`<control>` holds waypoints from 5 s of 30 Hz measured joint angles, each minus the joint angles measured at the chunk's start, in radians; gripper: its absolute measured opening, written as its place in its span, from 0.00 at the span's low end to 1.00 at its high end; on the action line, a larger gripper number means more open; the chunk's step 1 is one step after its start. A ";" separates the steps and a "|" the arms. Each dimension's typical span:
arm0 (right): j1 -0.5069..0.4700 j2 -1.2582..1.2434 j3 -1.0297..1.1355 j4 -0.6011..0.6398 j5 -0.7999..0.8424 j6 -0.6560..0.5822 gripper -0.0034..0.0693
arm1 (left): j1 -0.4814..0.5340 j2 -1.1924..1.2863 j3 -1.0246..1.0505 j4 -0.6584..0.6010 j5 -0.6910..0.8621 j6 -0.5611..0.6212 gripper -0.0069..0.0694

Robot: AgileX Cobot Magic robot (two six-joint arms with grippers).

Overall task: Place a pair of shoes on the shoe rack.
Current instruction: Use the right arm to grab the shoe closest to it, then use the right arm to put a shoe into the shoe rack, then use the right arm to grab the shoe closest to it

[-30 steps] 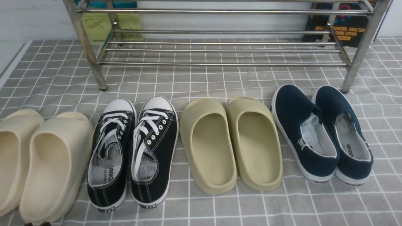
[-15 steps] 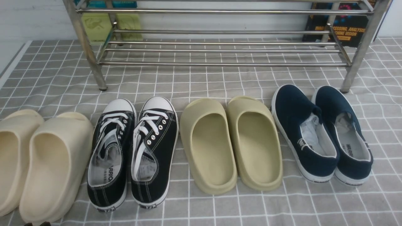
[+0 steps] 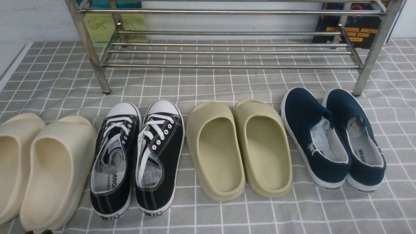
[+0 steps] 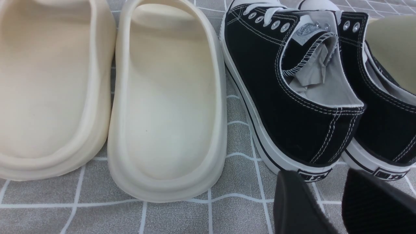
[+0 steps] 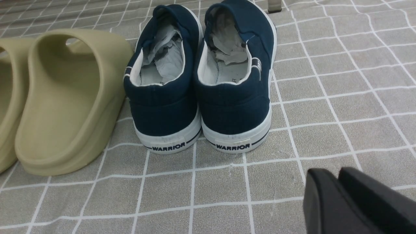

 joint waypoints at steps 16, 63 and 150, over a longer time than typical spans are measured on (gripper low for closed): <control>0.000 0.000 0.012 -0.001 -0.176 0.000 0.20 | 0.000 0.000 0.000 0.000 0.000 0.000 0.40; 0.384 1.613 -1.150 -0.149 0.344 0.043 0.63 | 0.000 0.000 0.000 0.000 0.000 0.000 0.40; 0.210 1.778 -1.262 -0.226 0.525 0.134 0.30 | 0.000 0.000 0.000 0.000 -0.001 0.000 0.40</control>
